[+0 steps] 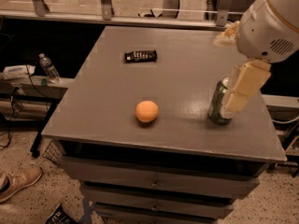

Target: Move orange near rxbar chocolate

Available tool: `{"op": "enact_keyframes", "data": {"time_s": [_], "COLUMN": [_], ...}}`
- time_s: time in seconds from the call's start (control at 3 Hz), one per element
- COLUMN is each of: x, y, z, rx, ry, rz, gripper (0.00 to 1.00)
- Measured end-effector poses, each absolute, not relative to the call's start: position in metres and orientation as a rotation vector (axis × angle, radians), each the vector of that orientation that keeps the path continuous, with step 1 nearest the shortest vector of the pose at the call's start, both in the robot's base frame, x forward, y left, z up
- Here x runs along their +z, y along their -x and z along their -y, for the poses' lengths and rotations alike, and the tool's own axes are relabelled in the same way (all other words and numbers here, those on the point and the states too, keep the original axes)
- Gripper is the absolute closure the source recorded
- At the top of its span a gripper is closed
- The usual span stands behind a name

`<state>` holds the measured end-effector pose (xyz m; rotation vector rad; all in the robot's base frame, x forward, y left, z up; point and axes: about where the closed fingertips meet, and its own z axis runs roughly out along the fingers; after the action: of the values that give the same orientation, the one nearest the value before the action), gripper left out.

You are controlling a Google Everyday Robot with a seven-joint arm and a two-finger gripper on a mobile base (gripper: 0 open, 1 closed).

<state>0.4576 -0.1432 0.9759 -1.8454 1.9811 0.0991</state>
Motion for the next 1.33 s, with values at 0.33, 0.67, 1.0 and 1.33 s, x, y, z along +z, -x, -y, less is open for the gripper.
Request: {"op": "enact_keyframes", "data": {"time_s": [0.33,0.67,1.0,1.33], "x": [0.970,0.945,0.919,0.894], "y": [-0.455,-0.451,-0.455,-0.464], "z": [0.102,0.069,0.055,0.046], "rx": [0.197,0.246,0.251,0.233], "ry": [1.914,1.982,1.993,1.992], "rz": [-1.867,-1.836,-1.864,-1.909], "gripper": [0.00,0.00,0.00,0.00]}}
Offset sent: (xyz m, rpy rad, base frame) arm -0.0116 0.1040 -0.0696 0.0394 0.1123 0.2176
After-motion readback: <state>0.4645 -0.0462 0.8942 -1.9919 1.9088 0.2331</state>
